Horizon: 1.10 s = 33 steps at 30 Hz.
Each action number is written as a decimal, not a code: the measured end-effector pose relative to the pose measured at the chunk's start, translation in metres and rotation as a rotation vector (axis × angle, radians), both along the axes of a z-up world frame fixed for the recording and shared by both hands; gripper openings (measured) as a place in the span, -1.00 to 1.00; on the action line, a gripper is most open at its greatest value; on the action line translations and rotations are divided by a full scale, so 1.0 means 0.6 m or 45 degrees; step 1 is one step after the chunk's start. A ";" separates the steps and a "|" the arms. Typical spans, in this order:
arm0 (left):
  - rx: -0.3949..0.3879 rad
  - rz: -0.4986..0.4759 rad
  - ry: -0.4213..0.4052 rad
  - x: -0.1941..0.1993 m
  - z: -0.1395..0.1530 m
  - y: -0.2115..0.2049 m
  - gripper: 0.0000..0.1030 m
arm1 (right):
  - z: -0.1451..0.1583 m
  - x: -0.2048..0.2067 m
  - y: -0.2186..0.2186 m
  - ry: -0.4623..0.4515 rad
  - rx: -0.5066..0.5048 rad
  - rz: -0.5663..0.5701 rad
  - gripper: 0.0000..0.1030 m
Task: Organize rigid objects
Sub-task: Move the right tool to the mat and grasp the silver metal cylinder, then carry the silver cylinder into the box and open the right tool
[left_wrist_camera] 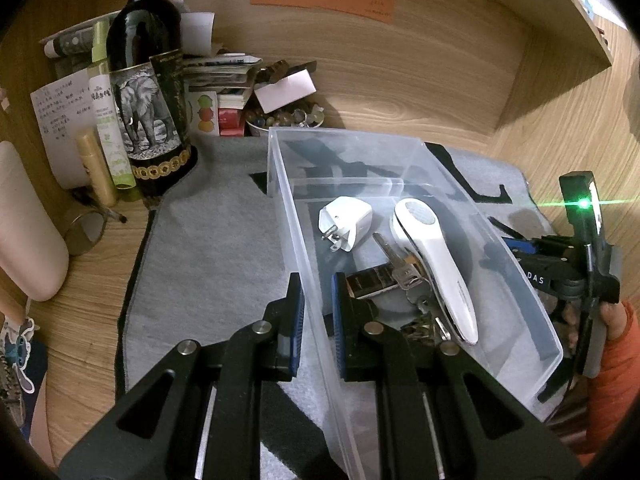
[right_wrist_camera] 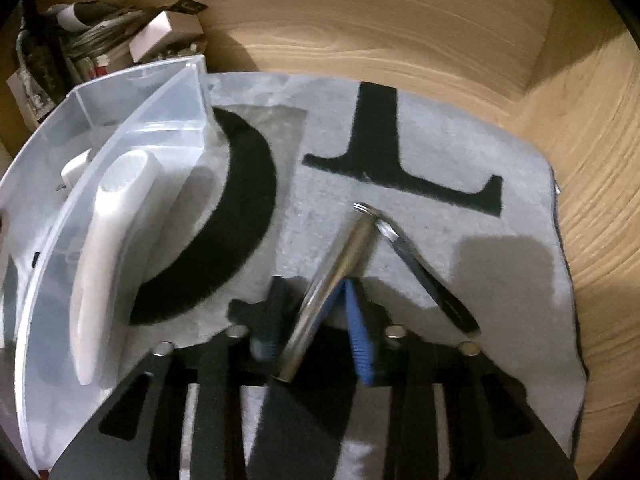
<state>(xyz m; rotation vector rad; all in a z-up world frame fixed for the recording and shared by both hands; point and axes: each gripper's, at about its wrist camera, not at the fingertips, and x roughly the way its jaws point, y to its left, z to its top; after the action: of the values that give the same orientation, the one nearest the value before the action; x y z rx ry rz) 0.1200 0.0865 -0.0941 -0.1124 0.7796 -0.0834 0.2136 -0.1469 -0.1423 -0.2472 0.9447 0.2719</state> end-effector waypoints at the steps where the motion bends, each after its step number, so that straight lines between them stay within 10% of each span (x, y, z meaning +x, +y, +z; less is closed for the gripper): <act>1: 0.001 0.001 0.001 0.001 0.000 0.000 -0.77 | 0.000 -0.003 0.001 -0.003 0.002 0.011 -0.73; 23: 0.010 0.011 0.002 -0.001 0.000 0.000 -0.77 | 0.134 -0.081 0.062 -0.319 0.183 0.224 -0.72; 33: 0.016 0.007 0.001 -0.003 0.000 -0.002 -0.77 | 0.119 -0.097 0.148 -0.246 0.244 0.414 -0.72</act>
<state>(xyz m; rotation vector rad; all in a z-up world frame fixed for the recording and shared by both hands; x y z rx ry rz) 0.1182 0.0855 -0.0940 -0.1026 0.7805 -0.0736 0.1555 -0.0580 -0.0710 -0.2457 0.6794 0.6237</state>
